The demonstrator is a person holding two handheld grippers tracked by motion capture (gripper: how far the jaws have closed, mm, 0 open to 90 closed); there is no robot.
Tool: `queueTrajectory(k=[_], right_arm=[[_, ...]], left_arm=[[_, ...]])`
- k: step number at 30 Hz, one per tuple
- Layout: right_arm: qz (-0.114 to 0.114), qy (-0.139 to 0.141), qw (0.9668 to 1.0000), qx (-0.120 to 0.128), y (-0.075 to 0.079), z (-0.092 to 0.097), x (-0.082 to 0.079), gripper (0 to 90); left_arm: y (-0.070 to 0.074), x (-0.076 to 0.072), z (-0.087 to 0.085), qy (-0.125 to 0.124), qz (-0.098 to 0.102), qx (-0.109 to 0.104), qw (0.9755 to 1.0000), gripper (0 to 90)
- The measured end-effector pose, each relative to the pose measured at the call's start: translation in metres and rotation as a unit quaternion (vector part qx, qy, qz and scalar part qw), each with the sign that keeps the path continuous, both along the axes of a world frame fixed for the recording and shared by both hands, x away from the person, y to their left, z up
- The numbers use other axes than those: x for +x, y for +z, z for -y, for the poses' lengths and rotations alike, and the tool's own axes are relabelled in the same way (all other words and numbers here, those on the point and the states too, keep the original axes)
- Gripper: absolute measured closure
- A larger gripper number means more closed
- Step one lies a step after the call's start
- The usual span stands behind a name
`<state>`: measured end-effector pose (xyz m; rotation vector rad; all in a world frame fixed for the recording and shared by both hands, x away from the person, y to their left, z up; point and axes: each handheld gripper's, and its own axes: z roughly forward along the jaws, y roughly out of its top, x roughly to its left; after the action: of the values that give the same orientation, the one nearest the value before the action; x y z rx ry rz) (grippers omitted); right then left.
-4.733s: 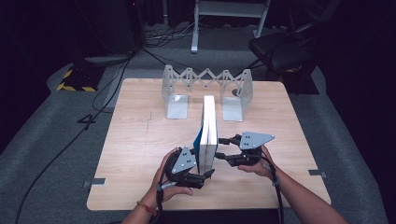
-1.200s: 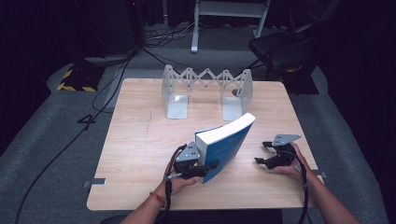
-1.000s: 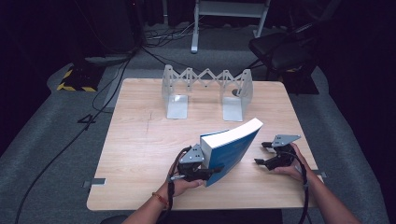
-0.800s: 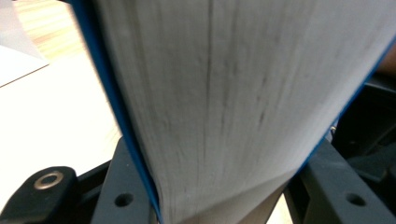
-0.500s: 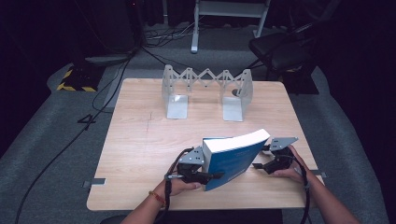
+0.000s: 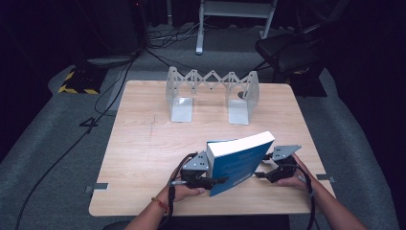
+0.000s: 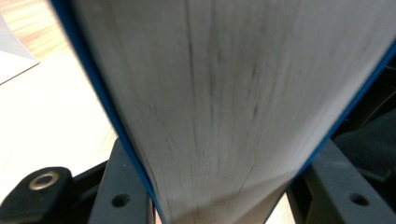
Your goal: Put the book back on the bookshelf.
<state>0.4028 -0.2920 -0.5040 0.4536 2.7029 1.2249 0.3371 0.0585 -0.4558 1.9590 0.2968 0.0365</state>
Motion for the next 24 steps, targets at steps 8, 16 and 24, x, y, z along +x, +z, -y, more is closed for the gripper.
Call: queueTrajectory(k=[8, 16, 24], right_arm=[[-0.009, 0.033, 0.9994, 0.001, 0.0, -0.002, -0.006, 25.2], [-0.016, 0.065, 0.9977, 0.003, 0.0, -0.02, -0.017, 25.4], [-0.016, 0.08, 0.9967, 0.002, 0.0, -0.029, -0.023, 24.7]], left_arm=[[0.0, 0.001, -0.001, 0.007, 0.001, 0.002, 1.0, 57.6], [-0.001, -0.001, -0.002, 0.012, 0.008, 0.014, 0.9998, 56.9], [-0.002, -0.004, -0.002, 0.014, 0.017, 0.03, 0.9993, 56.0]])
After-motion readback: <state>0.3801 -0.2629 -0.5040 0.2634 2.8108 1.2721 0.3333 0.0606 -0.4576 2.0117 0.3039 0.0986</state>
